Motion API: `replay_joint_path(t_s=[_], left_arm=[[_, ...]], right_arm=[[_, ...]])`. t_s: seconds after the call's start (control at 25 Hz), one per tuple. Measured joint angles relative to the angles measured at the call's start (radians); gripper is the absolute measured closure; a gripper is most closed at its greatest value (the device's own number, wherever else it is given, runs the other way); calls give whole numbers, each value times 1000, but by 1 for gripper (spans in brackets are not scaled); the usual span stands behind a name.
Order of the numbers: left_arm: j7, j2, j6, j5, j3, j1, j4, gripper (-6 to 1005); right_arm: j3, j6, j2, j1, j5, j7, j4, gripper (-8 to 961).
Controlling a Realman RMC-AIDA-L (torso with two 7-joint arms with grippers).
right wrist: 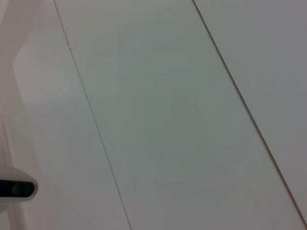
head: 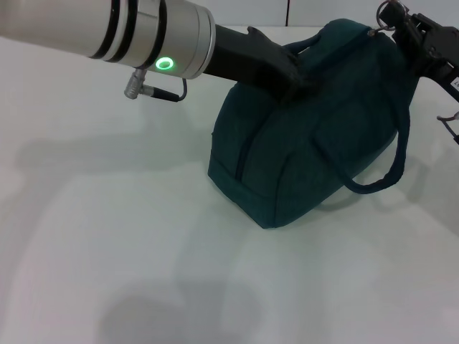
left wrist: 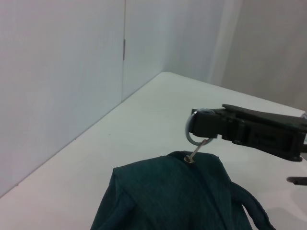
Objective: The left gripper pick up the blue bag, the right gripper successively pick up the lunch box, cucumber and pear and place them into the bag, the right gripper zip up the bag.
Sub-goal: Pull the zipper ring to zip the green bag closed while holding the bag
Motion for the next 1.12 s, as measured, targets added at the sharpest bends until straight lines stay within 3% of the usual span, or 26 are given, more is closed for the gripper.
replay_joint_path(t_s=[0.12,0.24,0.64,0.92,1.12], left_arm=[[11,0,0,0,5,-2,-2,607],[19,0,1,-3,5,-3,-2,830],[117,4,41,-154,-44,1,-40,909],[211,4,113,-292,-143,-3,-138,936],[242,3,119,-336,-158,1,-157,935]], right_arm=[[2,0,0,1,0,1,1,946],[4,0,1,1,0,1,2,946],[8,24,-2,-2,73,2,59,946],[5,191,-5,-10,100,11,80,946],[-7,281,-4,-11,95,15,81,946]])
